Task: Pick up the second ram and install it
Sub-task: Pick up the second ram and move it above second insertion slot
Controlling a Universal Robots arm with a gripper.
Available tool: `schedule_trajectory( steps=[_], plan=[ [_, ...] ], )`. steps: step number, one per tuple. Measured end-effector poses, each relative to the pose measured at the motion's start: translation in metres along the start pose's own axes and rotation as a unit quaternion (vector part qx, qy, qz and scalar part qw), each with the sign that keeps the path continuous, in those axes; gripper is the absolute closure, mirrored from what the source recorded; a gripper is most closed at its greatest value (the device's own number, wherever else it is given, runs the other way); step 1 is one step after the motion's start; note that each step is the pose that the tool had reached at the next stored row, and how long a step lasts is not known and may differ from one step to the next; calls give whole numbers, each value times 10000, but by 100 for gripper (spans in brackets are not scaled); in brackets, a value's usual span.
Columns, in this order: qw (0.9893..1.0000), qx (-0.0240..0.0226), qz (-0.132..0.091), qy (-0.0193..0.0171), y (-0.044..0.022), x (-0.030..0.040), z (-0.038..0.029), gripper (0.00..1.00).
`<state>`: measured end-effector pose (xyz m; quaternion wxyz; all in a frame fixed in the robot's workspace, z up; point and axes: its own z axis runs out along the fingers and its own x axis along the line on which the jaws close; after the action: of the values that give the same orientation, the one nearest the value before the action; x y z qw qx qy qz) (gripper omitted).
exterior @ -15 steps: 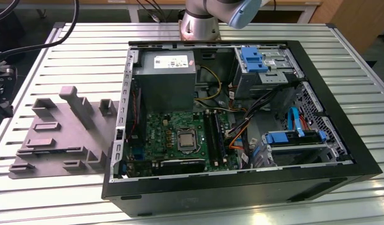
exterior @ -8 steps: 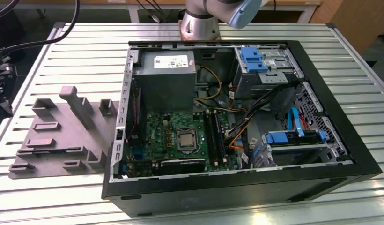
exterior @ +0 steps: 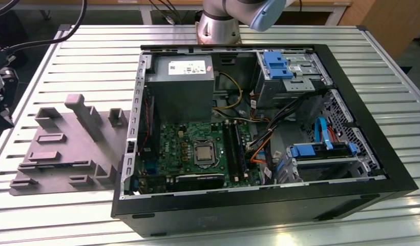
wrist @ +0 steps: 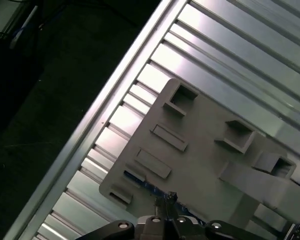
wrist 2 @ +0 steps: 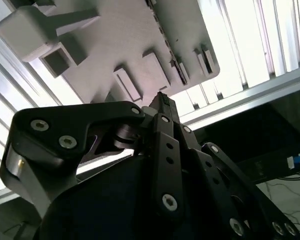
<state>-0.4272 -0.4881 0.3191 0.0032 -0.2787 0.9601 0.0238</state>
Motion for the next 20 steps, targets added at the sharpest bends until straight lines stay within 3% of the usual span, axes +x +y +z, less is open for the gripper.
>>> schedule_trajectory(
  steps=[5,10,15,20],
  plan=[
    [9993,-7,-373,17,0,0,0,89],
    [9974,-14,-724,32,0,0,1,89],
    [9942,-21,-1075,47,0,0,1,89],
    [9898,-27,-1420,62,0,0,2,89]
  ],
)
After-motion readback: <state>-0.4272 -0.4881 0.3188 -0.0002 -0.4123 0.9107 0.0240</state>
